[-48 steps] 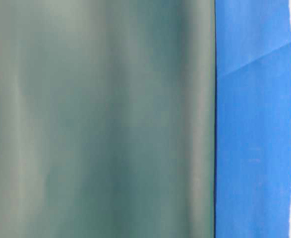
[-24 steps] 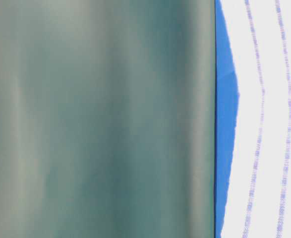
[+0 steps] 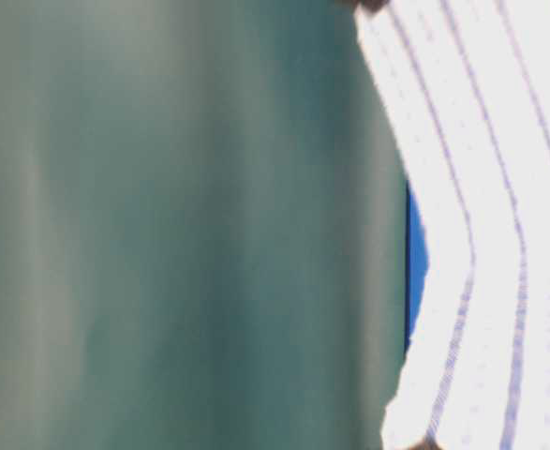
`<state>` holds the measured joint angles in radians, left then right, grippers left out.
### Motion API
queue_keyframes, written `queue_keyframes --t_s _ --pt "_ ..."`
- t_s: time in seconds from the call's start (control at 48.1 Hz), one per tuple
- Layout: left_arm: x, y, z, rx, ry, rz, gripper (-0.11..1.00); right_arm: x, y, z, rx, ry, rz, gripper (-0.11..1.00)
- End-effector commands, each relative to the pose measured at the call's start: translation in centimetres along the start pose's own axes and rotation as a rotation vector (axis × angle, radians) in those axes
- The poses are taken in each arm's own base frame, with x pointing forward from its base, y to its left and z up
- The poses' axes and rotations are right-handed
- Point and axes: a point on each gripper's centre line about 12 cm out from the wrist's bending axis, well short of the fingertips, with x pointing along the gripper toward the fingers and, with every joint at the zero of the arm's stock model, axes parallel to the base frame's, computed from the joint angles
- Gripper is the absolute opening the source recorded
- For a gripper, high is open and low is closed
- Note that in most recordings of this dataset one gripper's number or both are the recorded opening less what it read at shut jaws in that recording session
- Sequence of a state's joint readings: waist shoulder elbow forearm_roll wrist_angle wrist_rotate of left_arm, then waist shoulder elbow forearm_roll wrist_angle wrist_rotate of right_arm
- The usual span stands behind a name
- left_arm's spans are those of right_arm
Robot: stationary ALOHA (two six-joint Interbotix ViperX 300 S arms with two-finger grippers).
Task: Fold the blue towel.
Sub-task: 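Lift the strip and rotate it, right gripper moving up, left gripper down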
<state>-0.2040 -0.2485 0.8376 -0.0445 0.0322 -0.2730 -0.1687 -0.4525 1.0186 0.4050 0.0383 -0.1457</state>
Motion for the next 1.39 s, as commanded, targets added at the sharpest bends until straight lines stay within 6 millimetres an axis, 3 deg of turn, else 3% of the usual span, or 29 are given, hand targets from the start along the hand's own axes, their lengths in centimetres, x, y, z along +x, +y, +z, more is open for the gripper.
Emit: queue_keyframes --t_s 0.0,0.457,0.727,0.914,1.08,1.226,1.371 --pt "0.5 -1.6 2.2 0.012 -0.071 -0.043 0.02 0.4 -0.7 2.0 -0.005 -0.04 -0.028 0.02" --pt "6.2 -3.4 6.7 0.028 -0.13 -0.063 0.03 3.7 -4.8 7.8 -0.084 -0.116 -0.157 0.02" --pt "9.2 -3.7 9.1 0.024 -0.187 -0.07 0.02 4.8 -6.1 9.7 -0.104 -0.146 -0.191 0.02" --pt "11.2 -3.5 10.6 0.018 -0.217 -0.066 0.02 3.9 -7.3 9.0 -0.086 -0.132 -0.219 0.02" --pt "12.6 -3.3 11.4 0.014 -0.242 -0.064 0.02 2.0 -8.2 8.0 -0.07 -0.139 -0.25 0.02" --pt "14.0 -3.2 11.4 0.013 -0.253 -0.065 0.02 0.9 -8.7 7.3 -0.067 -0.144 -0.268 0.02" --pt "14.4 -2.9 10.9 0.011 -0.25 -0.062 0.03 1.4 -8.9 7.3 -0.084 -0.132 -0.269 0.02"
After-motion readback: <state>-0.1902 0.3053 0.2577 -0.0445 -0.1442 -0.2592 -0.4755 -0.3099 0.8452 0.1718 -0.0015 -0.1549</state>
